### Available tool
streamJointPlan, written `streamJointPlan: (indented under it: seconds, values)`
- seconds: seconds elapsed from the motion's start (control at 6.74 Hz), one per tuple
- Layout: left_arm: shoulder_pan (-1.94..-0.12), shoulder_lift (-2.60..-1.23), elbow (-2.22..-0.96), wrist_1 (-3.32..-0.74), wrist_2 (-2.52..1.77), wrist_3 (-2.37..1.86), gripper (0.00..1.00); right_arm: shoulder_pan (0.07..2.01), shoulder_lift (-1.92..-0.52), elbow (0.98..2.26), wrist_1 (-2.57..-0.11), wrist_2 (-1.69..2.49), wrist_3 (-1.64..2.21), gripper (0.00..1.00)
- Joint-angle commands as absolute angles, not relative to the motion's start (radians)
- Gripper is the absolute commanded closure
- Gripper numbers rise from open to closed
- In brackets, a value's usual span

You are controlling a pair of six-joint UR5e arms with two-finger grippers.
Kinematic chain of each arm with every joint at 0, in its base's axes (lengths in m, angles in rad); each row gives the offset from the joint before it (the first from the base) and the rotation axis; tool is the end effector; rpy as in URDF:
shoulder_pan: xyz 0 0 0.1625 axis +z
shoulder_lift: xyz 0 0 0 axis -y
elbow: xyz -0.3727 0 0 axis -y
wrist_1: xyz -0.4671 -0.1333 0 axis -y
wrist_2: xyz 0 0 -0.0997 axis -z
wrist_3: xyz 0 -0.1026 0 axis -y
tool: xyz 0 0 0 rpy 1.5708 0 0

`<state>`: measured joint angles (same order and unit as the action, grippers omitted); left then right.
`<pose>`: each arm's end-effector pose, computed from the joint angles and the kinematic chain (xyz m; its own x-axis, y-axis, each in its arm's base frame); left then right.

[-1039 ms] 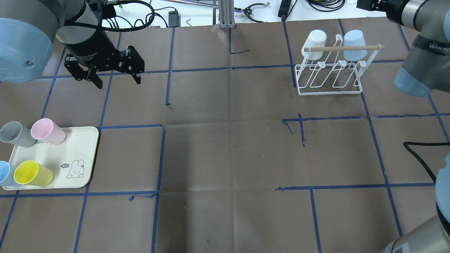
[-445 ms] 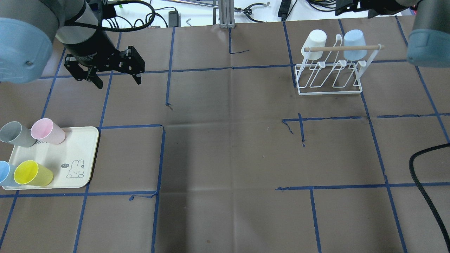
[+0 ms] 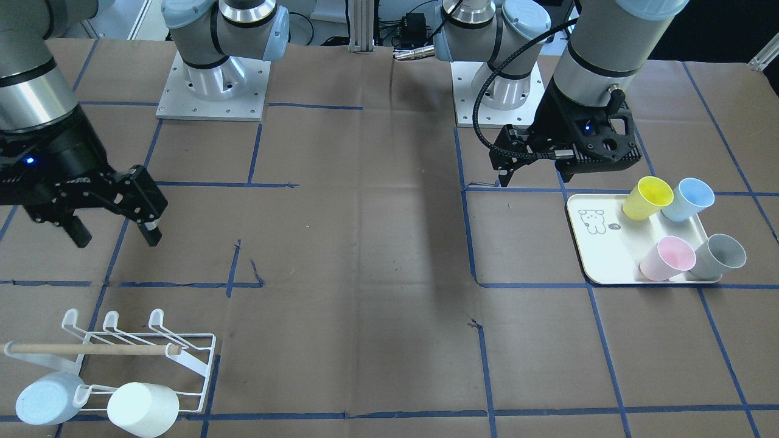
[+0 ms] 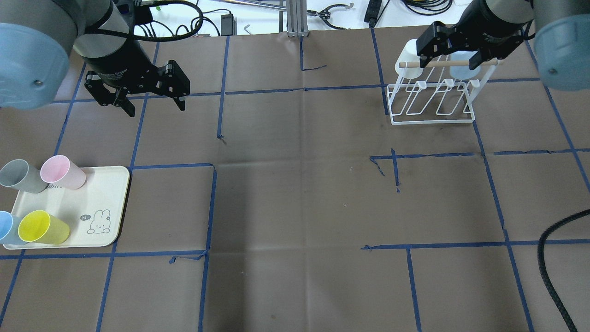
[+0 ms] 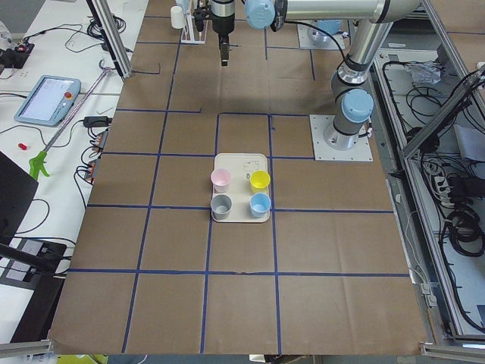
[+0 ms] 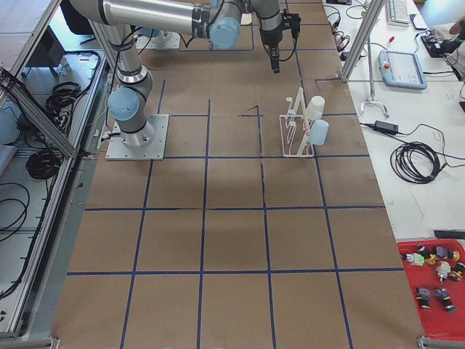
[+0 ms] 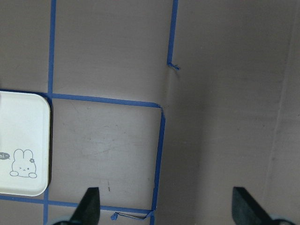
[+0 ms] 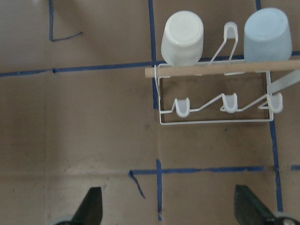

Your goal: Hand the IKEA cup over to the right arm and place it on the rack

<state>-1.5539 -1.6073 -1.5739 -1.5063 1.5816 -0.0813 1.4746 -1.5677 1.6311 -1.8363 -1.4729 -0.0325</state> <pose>-0.1223 -0.5847 0.4164 -0.9951 -0.0983 -0.0087 -0.0980 0.9949 -0.0257 0.0864 -0.5965 0.4256 -0.9950 0.0443 -0.0892 0.0618 0.9771 -0.2037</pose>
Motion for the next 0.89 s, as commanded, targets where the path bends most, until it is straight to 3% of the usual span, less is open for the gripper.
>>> streamJointPlan:
  seconds: [0.0,0.74]
  values:
    - [-1.554,-1.606,-1.574,-1.506,1.583,-0.081,0.00,1.559,-1.644,1.664,-1.707,-1.503,0.056,0.00]
    - [-1.554,-1.611,-1.572,-1.506,1.583,-0.081,0.00,1.611,-1.638,1.666,-1.710,-1.551,0.091,0.00]
